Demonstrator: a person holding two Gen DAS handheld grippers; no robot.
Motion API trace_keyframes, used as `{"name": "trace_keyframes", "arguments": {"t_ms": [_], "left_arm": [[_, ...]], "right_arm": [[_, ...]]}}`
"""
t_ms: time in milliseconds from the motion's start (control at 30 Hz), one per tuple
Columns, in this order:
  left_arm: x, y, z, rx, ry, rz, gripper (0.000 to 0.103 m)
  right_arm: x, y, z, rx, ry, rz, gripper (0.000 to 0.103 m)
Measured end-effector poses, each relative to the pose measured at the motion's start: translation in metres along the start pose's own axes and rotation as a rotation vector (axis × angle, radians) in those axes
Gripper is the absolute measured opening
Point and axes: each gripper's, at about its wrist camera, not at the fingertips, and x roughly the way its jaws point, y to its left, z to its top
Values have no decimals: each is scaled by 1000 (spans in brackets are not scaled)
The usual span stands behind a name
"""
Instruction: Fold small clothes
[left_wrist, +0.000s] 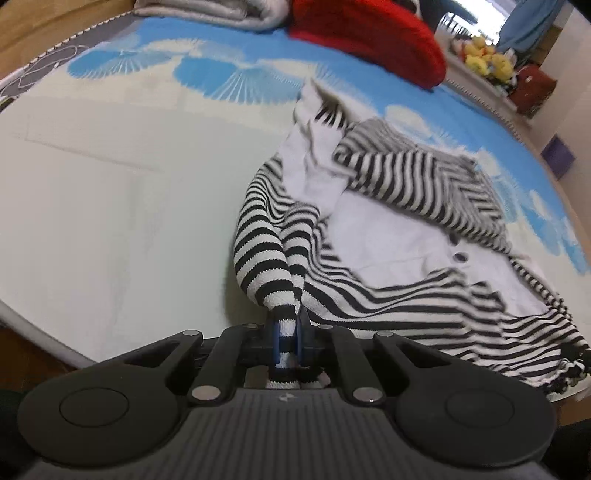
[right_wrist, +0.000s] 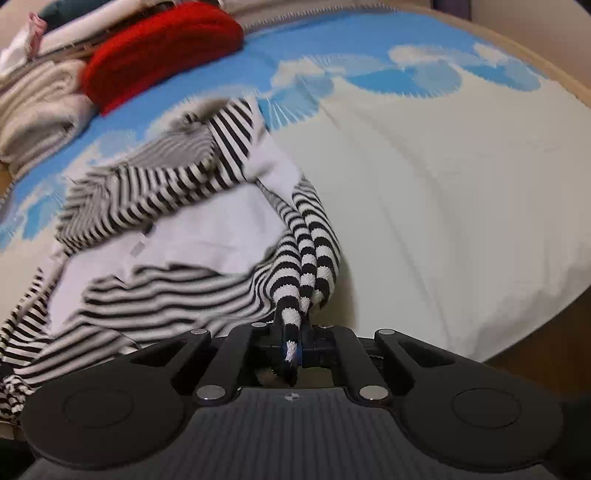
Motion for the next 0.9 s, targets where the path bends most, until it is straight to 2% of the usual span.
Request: {"name": "trace_keyframes", "arguments": {"t_ms": [200, 367, 467, 533, 633, 733, 833, 900], "left_arm": [[-64, -2, 22, 41, -70, -131, 8], [-142, 14, 29, -8, -122, -253, 8], [-160, 19, 31, -12, -131, -271, 8], [-153, 21, 37, -23, -105, -272, 8], [-117, 23, 57, -33, -62, -253, 8], [-59, 28, 90, -71, -2, -228, 8], [-2, 29, 121, -59, 44, -206, 8], [31, 31, 138, -62, 64, -212, 9]], "right_arm": [[-55, 3, 14, -10, -108, 67, 3], [-123, -9, 15, 5, -178, 160, 3], [-155, -13, 12, 8, -220, 205, 3], [-163, -14, 14, 22, -220, 221, 3], [-147, -11, 25, 40, -186, 235, 3], [-106, -2, 53, 35, -150, 227, 3], [-55, 10, 94, 44, -102, 260, 3], [-21, 22, 117, 2, -80, 246, 4]]}}
